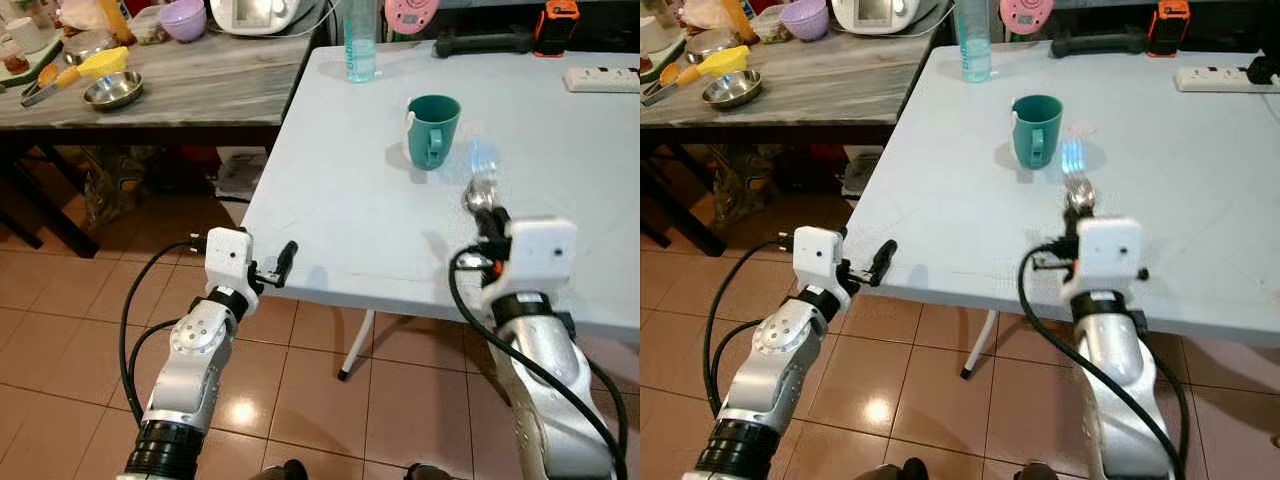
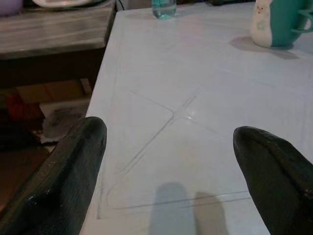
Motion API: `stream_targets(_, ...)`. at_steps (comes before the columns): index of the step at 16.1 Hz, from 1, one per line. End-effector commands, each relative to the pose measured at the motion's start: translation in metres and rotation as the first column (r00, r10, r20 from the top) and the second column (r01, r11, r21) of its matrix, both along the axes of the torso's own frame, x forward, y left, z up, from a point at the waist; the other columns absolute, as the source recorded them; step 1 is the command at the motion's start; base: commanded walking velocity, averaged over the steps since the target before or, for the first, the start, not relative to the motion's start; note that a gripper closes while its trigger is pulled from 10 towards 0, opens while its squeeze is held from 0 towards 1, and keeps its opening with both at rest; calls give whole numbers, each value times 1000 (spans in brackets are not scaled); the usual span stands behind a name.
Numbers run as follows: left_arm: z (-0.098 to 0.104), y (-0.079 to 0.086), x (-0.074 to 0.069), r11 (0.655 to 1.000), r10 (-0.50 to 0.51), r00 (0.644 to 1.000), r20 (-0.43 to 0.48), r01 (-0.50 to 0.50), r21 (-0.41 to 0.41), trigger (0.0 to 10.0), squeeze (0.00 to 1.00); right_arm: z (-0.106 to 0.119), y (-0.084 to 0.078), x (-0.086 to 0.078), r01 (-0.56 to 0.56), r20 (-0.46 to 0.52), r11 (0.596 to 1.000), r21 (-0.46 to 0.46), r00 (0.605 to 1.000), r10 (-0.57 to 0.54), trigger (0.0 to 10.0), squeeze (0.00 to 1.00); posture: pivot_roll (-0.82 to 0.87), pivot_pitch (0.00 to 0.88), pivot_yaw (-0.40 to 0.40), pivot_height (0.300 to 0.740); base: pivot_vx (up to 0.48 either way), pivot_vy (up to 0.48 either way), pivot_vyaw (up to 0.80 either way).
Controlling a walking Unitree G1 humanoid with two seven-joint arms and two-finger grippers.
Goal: Setting the table
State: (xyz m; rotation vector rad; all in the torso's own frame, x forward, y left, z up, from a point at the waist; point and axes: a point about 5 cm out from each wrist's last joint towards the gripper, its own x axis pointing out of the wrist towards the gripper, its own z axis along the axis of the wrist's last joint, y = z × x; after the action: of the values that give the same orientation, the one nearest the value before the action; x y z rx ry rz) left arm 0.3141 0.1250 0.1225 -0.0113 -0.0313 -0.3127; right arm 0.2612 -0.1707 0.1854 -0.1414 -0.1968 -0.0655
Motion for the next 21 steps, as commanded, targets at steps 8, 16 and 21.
stream_targets(8, 2, -7, 6, 1000, -3, 1000, 27, 3, -9, 10000, 0, 6, 6, 0, -32, 9, 999, 32, 999, 32, 10000, 0, -220, 92, 143, 740, 0, 33, -546)
stream_targets(16, 2, -9, 7, 1000, -11, 999, 36, 11, -2, 10000, 0, 8, 9, 2, -48, 25, 998, 39, 999, 47, 10000, 0, -216, 86, 145, 740, 0, 356, 0)
stream_targets(21, -2, -12, 6, 1000, -14, 1000, 17, 14, -6, 10000, 0, 8, 10, 6, -45, 32, 998, 37, 999, 44, 10000, 0, -214, 80, 147, 740, 0, 480, 0)
